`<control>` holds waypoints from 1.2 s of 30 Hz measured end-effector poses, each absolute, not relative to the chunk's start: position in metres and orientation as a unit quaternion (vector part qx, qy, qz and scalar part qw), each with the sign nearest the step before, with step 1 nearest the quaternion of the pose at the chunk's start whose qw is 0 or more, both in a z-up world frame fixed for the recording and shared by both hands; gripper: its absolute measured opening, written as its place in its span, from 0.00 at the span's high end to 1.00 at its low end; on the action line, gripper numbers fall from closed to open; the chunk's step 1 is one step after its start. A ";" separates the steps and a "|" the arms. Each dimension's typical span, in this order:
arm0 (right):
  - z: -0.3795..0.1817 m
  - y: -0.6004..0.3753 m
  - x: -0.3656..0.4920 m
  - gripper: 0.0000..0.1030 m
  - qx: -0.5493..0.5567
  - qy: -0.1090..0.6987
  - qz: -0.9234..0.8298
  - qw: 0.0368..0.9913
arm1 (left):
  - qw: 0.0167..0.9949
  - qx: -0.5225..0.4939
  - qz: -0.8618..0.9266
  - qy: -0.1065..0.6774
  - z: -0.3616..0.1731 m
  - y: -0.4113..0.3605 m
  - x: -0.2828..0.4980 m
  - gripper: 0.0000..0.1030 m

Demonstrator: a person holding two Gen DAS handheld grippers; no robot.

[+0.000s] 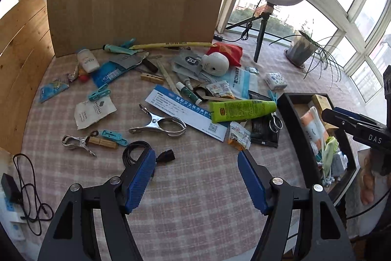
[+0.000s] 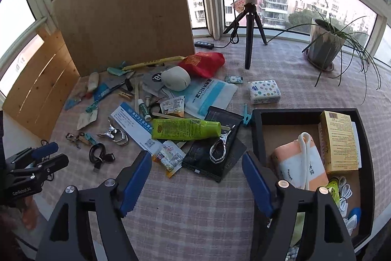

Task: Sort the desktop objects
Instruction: 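Return both tools to the table toward the metal clip and black cable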

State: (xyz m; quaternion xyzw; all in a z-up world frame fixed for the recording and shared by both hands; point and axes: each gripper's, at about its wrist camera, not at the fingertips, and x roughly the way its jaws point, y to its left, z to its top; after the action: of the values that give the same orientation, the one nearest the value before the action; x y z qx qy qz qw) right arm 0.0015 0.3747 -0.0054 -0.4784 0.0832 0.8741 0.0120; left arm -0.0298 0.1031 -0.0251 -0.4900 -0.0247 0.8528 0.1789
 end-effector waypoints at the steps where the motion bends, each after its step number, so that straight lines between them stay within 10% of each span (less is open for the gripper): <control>1: -0.005 0.366 -0.001 0.29 -0.478 0.080 0.875 0.007 | 0.175 -0.488 0.854 -0.029 -0.025 0.094 -0.029 0.29; 36: -0.046 0.222 -0.066 0.29 -0.518 0.007 0.854 -0.044 | 0.059 -0.551 0.825 -0.112 -0.097 -0.096 -0.087 0.29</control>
State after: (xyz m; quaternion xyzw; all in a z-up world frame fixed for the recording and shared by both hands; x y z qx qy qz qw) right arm -0.0662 0.2218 -0.0463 -0.5179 0.0069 0.8543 -0.0438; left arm -0.0873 -0.0961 -0.0971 -0.5512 -0.1115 0.8247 0.0594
